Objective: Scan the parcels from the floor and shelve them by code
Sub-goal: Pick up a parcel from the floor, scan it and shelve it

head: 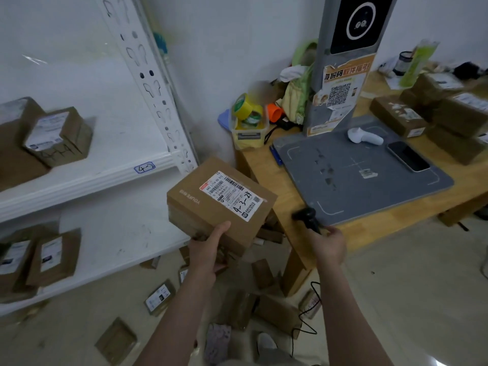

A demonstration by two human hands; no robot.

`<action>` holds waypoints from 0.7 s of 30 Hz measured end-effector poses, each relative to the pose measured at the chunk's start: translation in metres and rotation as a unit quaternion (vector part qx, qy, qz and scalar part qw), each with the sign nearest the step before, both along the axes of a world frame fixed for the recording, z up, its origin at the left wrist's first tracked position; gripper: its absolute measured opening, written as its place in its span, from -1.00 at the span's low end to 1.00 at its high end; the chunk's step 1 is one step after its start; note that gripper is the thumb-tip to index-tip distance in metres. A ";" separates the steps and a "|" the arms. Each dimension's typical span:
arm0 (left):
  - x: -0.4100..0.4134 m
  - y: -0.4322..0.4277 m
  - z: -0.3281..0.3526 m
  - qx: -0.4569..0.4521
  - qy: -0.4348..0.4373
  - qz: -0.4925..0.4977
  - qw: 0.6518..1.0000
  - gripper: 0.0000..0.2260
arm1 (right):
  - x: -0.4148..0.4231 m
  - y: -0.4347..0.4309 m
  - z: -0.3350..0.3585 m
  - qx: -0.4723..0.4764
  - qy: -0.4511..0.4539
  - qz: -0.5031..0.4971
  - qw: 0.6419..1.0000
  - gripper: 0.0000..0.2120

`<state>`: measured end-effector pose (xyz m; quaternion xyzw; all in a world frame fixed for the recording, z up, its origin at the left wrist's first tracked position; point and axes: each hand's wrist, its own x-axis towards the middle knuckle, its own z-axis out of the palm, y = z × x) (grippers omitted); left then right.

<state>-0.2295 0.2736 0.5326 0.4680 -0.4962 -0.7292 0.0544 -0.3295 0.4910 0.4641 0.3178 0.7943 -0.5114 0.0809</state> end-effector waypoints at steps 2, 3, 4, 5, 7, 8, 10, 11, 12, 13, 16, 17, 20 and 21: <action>0.002 0.001 0.001 -0.004 0.005 -0.004 1.000 0.08 | -0.008 0.003 -0.009 0.037 -0.017 0.036 0.999 -0.41; 0.003 0.001 0.002 -0.006 0.005 -0.004 1.000 0.13 | -0.010 0.002 -0.012 0.040 -0.021 0.059 0.997 -0.47; 0.003 0.002 0.002 -0.007 0.005 -0.004 1.000 0.16 | -0.013 0.001 -0.018 0.041 -0.021 0.080 0.996 -0.54; 0.004 0.003 0.003 -0.008 0.004 -0.002 1.000 0.18 | -0.014 0.000 -0.020 0.043 -0.026 0.099 0.994 -0.59; 0.004 0.005 0.004 -0.011 0.002 -0.004 1.000 0.18 | -0.020 -0.002 -0.029 0.058 -0.044 0.131 0.989 -0.55; 0.005 0.006 0.004 -0.011 0.004 -0.004 1.000 0.15 | -0.022 -0.003 -0.034 0.067 -0.055 0.143 0.986 -0.51; 0.005 0.006 0.004 -0.011 0.008 -0.002 1.000 0.10 | -0.026 -0.003 -0.036 0.073 -0.065 0.163 0.982 -0.51; 0.006 0.005 0.004 -0.011 0.012 -0.001 1.000 0.07 | -0.027 -0.003 -0.035 0.072 -0.067 0.172 0.980 -0.54; 0.006 0.005 0.005 -0.012 0.013 -0.001 1.000 0.07 | -0.028 -0.001 -0.036 0.069 -0.066 0.182 0.979 -0.56; 0.006 0.004 0.005 -0.014 0.014 0.000 1.000 0.07 | -0.030 0.000 -0.038 0.062 -0.066 0.191 0.977 -0.58; 0.005 0.003 0.005 -0.020 0.013 0.014 1.000 0.11 | -0.036 0.002 -0.042 0.039 -0.064 0.207 0.975 -0.60; 0.005 0.003 0.005 -0.023 0.012 0.020 0.999 0.13 | -0.037 0.001 -0.044 0.033 -0.064 0.209 0.975 -0.61; 0.001 0.002 0.004 -0.031 0.011 0.027 0.999 0.09 | -0.031 -0.003 -0.037 0.010 -0.013 0.190 0.982 -0.71; 0.000 0.002 0.004 -0.033 0.012 0.029 0.999 0.02 | -0.028 -0.006 -0.028 0.000 0.014 0.183 0.983 -0.73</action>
